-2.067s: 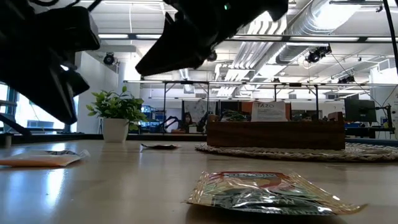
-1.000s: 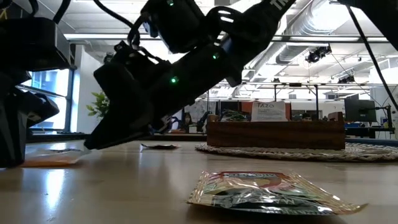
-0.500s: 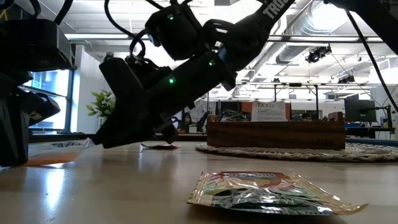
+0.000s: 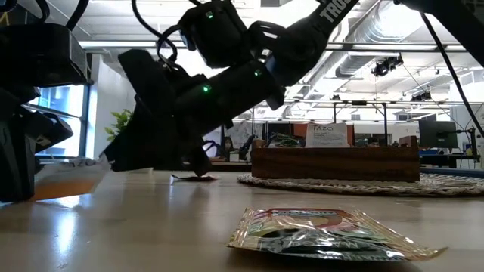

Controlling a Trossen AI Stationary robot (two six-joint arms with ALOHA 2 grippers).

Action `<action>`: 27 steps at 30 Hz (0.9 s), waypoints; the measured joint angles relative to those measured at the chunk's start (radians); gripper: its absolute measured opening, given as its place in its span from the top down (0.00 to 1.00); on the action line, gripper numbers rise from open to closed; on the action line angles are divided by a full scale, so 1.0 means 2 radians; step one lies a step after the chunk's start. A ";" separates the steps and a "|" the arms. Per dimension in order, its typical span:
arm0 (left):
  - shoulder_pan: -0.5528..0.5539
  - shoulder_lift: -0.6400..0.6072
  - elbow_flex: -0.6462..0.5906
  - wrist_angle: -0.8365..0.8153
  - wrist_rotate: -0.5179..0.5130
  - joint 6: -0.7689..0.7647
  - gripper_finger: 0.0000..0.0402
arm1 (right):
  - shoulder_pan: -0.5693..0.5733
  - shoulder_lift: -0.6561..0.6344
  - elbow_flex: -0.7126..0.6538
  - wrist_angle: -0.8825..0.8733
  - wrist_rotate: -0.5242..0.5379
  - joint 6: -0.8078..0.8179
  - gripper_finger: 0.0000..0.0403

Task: Pick & Place Tea
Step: Put the white tea bag into the middle section of the wooden organizer

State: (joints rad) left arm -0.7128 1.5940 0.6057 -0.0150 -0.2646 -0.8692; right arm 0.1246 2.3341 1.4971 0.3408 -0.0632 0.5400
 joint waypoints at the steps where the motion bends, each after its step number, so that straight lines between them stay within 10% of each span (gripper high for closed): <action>1: 0.000 0.000 0.000 0.000 0.000 0.000 0.89 | 0.000 0.000 0.000 0.002 -0.004 0.006 0.75; 27: 0.000 0.000 0.000 0.000 0.001 -0.002 0.89 | -0.012 0.000 0.001 -0.022 -0.012 0.082 0.75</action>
State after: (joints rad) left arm -0.7128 1.5948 0.6048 -0.0147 -0.2634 -0.8730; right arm 0.1014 2.3337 1.4986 0.2976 -0.0870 0.7033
